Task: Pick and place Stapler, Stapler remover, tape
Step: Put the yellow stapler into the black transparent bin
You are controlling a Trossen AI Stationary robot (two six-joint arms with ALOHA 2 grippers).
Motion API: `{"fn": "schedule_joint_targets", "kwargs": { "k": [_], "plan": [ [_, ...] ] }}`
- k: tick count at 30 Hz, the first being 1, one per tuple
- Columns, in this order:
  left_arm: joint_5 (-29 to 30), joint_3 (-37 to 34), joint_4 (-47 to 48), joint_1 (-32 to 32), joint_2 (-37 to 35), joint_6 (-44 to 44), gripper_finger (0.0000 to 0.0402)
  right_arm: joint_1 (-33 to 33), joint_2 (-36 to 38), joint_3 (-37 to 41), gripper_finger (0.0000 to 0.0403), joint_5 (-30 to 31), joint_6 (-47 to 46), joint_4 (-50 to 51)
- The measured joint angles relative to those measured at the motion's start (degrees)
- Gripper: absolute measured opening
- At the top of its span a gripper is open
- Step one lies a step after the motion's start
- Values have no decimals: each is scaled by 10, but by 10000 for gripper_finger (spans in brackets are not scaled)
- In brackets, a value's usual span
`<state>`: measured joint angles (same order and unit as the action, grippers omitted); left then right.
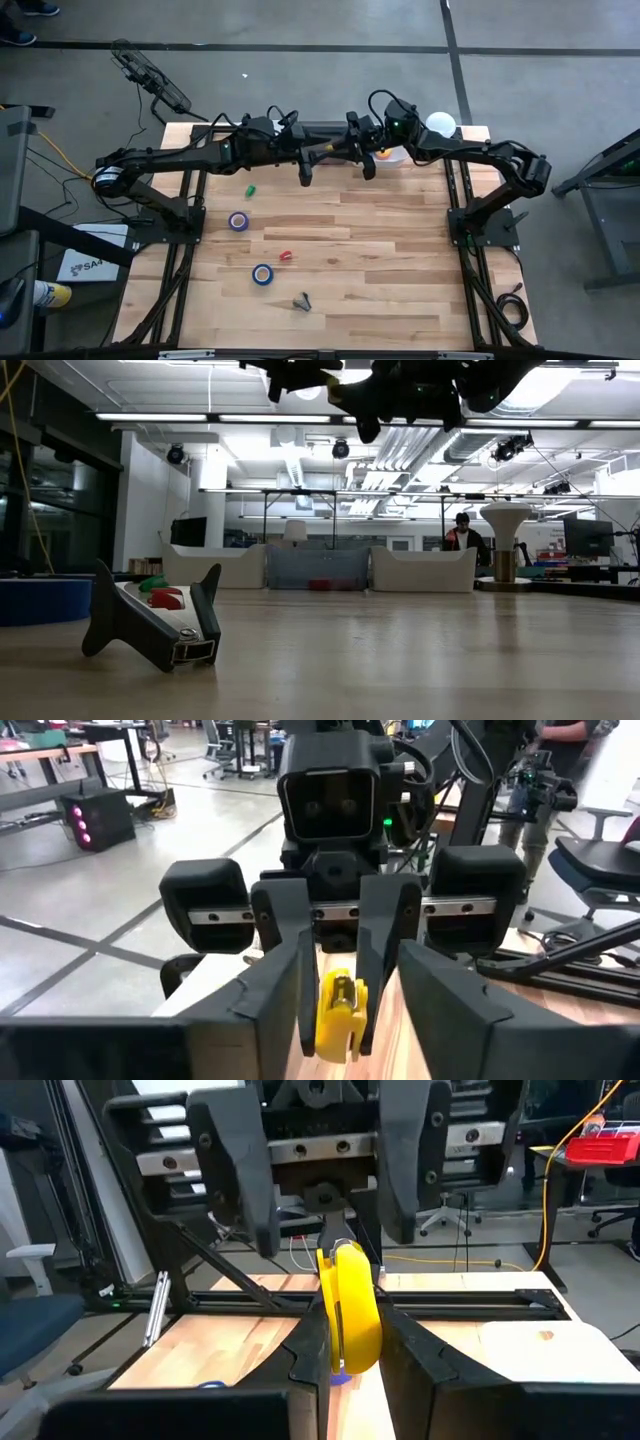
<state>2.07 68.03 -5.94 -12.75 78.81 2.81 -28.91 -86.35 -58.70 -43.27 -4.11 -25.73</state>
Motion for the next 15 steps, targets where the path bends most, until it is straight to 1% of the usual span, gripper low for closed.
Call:
{"fn": "schedule_joint_targets", "kwargs": {
  "k": [3, 5, 9, 15],
  "plan": [
    [0, 0, 2, 0, 0, 0, 190, 0, 0, 0, 53, -1, -16, -20],
    [3, 0, 5, 0, 0, 0, 195, 0, 0, 0, 53, -3, -20, -31],
    [20, 0, 3, 0, 0, 0, 197, 0, 0, 0, 53, -3, -21, -29],
    [21, 0, 4, 0, 0, 0, 198, 1, 0, 0, 53, -1, -19, -31]
  ]
}}
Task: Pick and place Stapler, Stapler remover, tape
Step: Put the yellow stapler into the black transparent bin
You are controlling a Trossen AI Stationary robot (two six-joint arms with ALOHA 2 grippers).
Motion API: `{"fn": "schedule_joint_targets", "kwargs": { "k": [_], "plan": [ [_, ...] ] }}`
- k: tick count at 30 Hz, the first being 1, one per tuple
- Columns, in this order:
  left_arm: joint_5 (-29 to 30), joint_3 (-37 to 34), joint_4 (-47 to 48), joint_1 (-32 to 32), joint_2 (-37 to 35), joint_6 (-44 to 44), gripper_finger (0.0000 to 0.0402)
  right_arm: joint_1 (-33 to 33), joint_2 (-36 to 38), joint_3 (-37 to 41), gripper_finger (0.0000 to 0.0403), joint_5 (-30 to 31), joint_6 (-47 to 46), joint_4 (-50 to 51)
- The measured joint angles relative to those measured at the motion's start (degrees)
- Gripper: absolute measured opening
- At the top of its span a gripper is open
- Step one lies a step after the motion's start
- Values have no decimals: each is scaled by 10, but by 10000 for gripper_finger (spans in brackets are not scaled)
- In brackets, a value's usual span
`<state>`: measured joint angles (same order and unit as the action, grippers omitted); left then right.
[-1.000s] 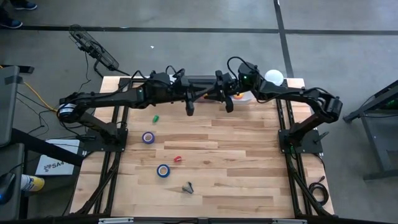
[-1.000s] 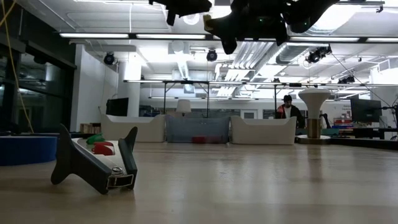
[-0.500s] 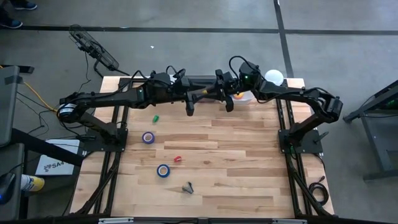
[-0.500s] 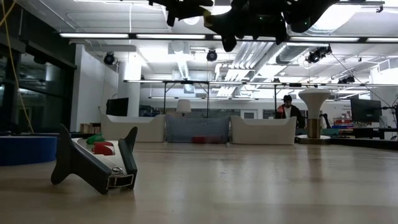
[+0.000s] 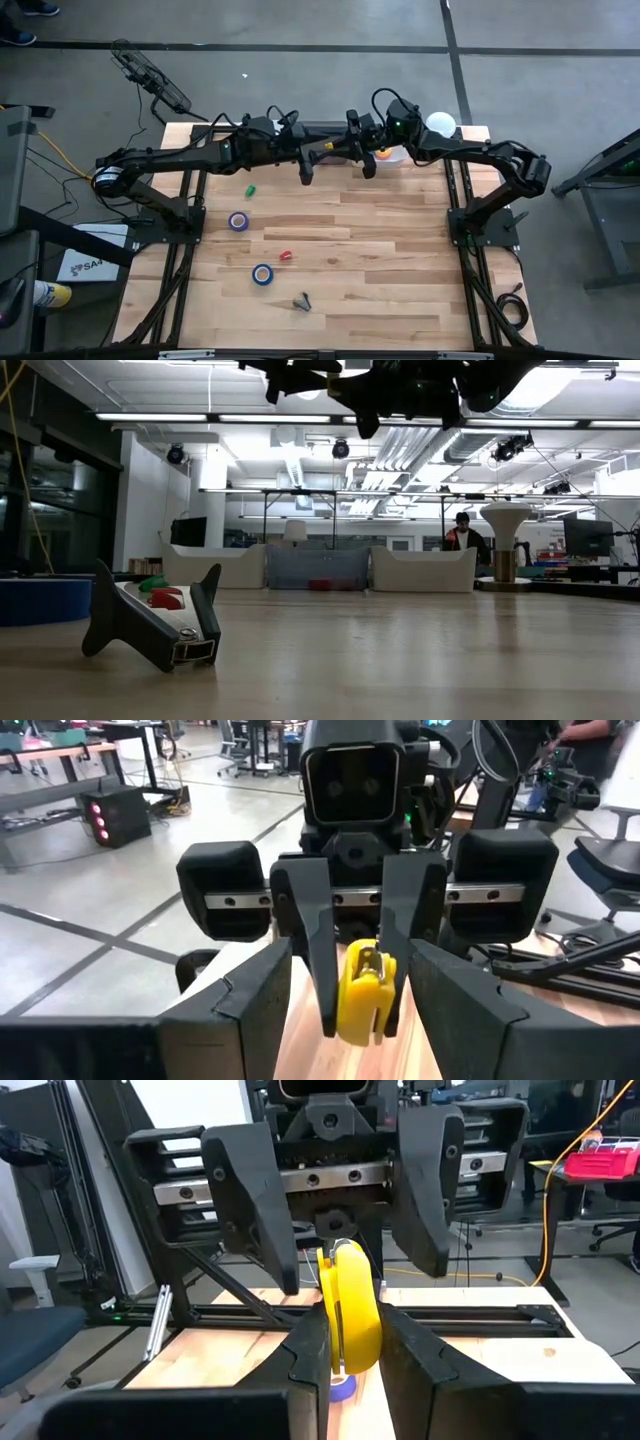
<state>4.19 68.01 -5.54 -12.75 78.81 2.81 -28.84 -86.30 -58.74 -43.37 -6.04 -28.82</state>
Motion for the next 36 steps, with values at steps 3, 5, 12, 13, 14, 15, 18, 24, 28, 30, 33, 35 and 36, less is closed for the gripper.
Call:
{"fn": "schedule_joint_targets", "kwargs": {
  "k": [3, 5, 12, 13, 14, 15, 18, 24, 28, 30, 33, 35, 36],
  "plan": [
    [0, 0, 6, 0, 0, 0, 198, 0, 0, 0, 53, 0, 0, -6],
    [0, 0, 7, 0, 0, 0, 198, 0, 0, 0, 53, 1, 0, -10],
    [0, 0, 7, 0, 0, 0, 190, 0, 0, 0, 53, 5, 0, -12],
    [0, 0, 7, 0, 0, 0, 184, 0, 0, 0, 53, 6, 0, -12],
    [0, 0, 7, 0, 0, 0, 177, 0, 0, 0, 53, 6, 0, -12],
    [0, 0, 7, 0, 0, 0, 168, 0, 0, 0, 53, 6, 0, -11],
    [0, 0, 7, 0, 0, 0, 139, 0, 0, 0, 53, 9, -1, -11],
    [-1, 0, 7, 0, 0, 0, 81, 0, 0, 0, 53, 10, -1, -9],
    [-4, 0, 7, 0, 1, -2, 54, 0, 0, 0, 53, 9, -3, -4],
    [-7, -1, 7, 0, 1, -2, 50, 0, 0, 0, 53, 9, -3, -2],
    [-7, -1, 7, 0, 1, -2, 53, 0, 0, 0, 53, 9, -2, -2],
    [-7, -1, 7, 0, 1, -2, 55, 0, 0, 0, 53, 9, -3, -2],
    [-7, -1, 7, 0, 1, -2, 55, 0, 0, 0, 53, 9, -3, -2]
  ]
}}
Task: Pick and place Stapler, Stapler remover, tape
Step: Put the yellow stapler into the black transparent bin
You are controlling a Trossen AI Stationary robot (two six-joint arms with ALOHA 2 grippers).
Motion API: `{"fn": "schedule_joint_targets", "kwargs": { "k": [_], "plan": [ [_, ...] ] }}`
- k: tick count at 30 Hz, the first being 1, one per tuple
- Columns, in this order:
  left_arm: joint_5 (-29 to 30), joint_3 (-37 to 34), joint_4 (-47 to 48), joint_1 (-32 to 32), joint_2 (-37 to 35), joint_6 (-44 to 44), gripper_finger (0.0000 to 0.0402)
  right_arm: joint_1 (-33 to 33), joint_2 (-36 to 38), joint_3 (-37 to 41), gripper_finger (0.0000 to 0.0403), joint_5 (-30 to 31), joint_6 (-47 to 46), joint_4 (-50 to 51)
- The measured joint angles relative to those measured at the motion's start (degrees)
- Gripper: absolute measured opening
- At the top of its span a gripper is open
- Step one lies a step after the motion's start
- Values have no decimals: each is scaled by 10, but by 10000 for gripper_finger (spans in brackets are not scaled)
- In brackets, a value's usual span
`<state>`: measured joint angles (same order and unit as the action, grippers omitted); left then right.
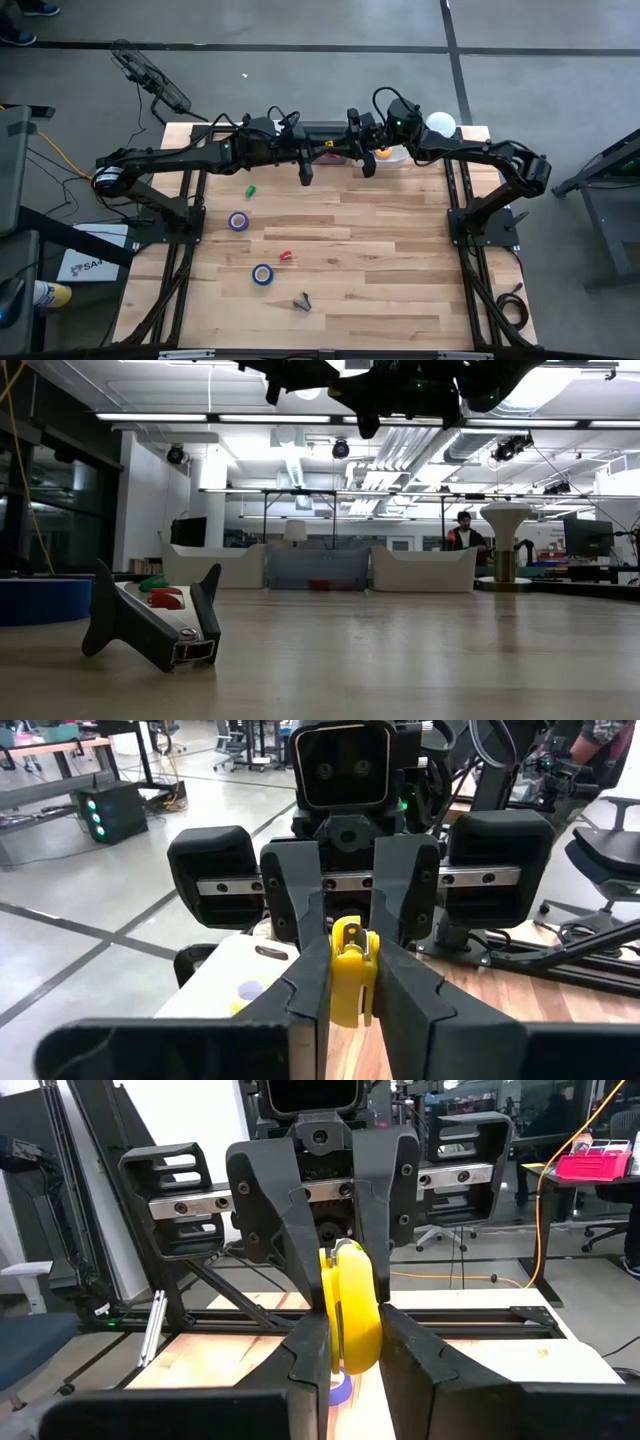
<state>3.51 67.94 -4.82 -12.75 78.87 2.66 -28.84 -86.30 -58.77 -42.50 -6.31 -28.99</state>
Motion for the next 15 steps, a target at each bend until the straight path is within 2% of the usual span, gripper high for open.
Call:
{"fn": "schedule_joint_targets", "kwargs": {
  "k": [3, 10, 15],
  "plan": [
    [0, 0, 0, 0, 0, 0, 56, 0, 0, 0, 56, 0, 0, 0],
    [15, 0, 3, 0, 0, 5, 56, -2, 0, 0, 124, 1, -6, 5],
    [40, 0, 4, 0, 0, 2, 56, -17, 0, 0, 134, -9, -6, 29]
  ]
}}
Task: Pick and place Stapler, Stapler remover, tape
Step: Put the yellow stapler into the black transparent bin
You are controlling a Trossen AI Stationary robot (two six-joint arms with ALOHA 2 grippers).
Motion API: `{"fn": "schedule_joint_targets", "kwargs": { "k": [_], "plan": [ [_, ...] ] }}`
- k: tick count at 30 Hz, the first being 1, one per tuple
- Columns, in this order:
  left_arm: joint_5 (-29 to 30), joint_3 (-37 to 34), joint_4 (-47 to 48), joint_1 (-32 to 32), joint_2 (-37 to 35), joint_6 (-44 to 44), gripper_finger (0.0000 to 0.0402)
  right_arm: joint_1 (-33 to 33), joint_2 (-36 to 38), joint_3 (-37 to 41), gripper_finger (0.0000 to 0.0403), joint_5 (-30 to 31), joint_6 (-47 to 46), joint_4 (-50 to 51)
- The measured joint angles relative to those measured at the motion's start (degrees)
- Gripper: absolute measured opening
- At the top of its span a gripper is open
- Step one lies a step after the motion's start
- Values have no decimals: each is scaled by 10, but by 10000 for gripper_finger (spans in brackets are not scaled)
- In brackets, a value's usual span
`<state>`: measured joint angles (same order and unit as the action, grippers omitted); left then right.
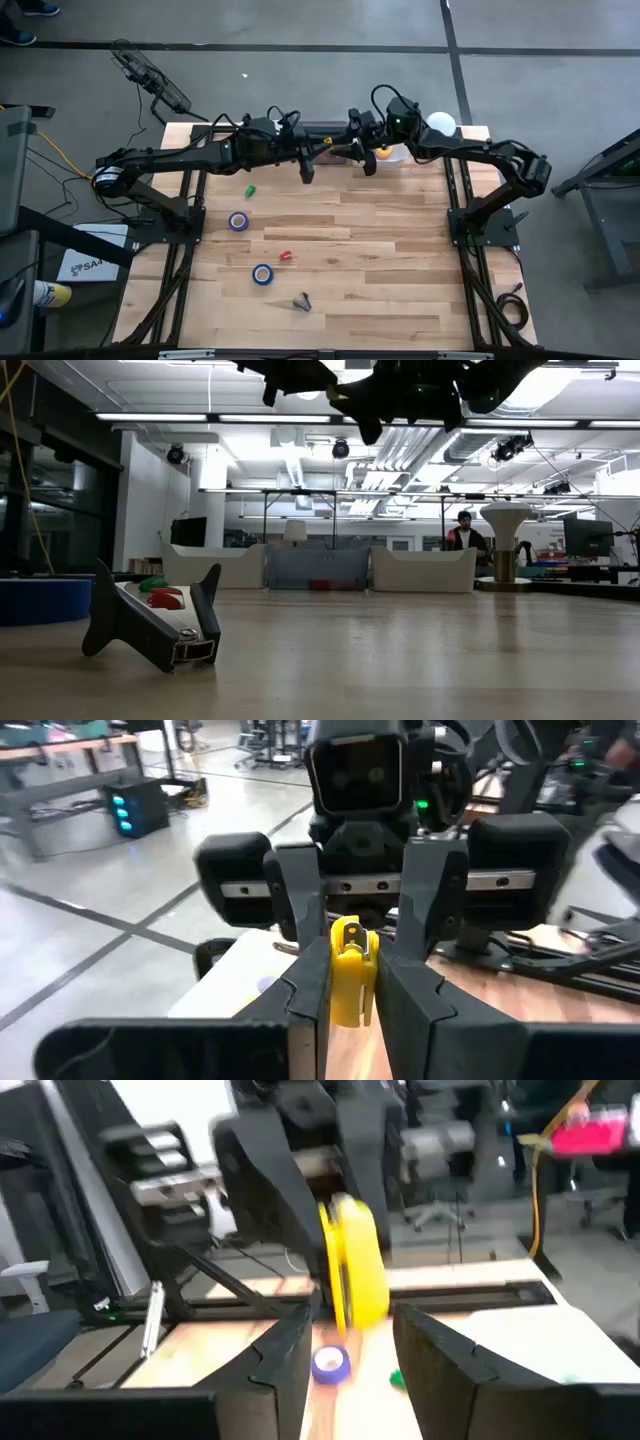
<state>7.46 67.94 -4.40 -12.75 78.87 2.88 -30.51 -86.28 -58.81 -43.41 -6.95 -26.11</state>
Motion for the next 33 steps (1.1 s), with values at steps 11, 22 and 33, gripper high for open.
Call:
{"fn": "schedule_joint_targets", "kwargs": {
  "k": [11, 22, 33],
  "plan": [
    [145, 0, 61, -5, 0, -8, 56, -78, 0, 0, 137, 0, 9, 136],
    [72, 0, 109, -103, 47, 64, 56, -130, 28, 0, 137, 1, 16, 166],
    [6, 0, 106, -188, 141, 152, 56, -138, 82, 0, 138, 46, 69, 263]
  ]
}}
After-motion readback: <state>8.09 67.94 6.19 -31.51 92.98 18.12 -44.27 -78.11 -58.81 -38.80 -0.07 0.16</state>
